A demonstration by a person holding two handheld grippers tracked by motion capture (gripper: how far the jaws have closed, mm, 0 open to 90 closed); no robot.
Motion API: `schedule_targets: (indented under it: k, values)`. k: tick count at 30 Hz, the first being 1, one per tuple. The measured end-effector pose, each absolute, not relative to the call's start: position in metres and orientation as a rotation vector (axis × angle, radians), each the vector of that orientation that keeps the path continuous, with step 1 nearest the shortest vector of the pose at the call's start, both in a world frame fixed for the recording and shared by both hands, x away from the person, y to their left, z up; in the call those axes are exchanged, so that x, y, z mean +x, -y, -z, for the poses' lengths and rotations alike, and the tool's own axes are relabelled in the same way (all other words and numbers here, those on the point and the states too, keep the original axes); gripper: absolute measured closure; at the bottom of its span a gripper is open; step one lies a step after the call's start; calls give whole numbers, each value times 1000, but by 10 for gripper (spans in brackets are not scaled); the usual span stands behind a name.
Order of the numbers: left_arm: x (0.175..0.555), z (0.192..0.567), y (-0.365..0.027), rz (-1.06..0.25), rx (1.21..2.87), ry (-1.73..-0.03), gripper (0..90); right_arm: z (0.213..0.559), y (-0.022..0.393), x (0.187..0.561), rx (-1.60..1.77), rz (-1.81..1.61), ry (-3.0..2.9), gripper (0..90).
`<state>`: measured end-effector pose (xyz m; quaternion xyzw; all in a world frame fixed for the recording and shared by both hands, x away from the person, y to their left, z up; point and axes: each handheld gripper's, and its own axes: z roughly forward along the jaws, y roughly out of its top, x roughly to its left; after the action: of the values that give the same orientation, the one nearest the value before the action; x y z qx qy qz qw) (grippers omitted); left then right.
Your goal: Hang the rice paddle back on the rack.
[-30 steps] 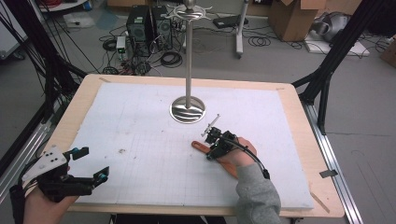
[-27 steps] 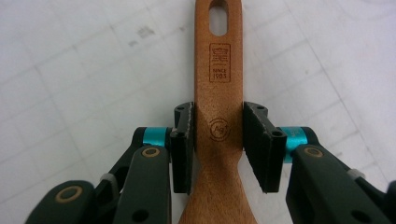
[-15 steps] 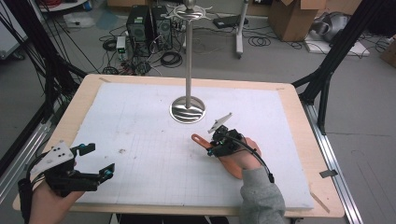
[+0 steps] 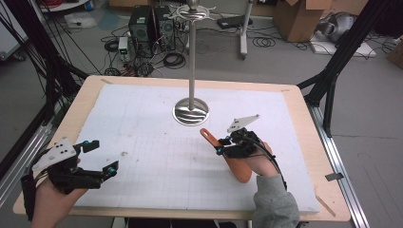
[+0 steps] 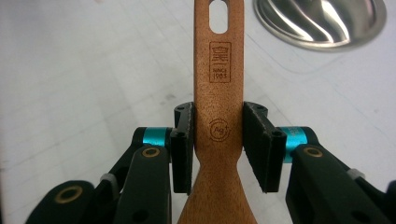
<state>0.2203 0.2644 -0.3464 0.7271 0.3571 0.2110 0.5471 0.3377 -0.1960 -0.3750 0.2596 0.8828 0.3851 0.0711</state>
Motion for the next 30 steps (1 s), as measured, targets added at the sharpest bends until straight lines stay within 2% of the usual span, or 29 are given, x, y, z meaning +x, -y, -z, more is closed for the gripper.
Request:
schedule_targets:
  k: [8, 30]
  values:
    - [223, 342, -268, -503, 1697, -843, 24, 368, 215, 332, 766, -1347, -2578, 646]
    - [236, 342, -256, -478, 1711, -817, 24, 350, 246, 312, 751, -1495, -2366, 646]
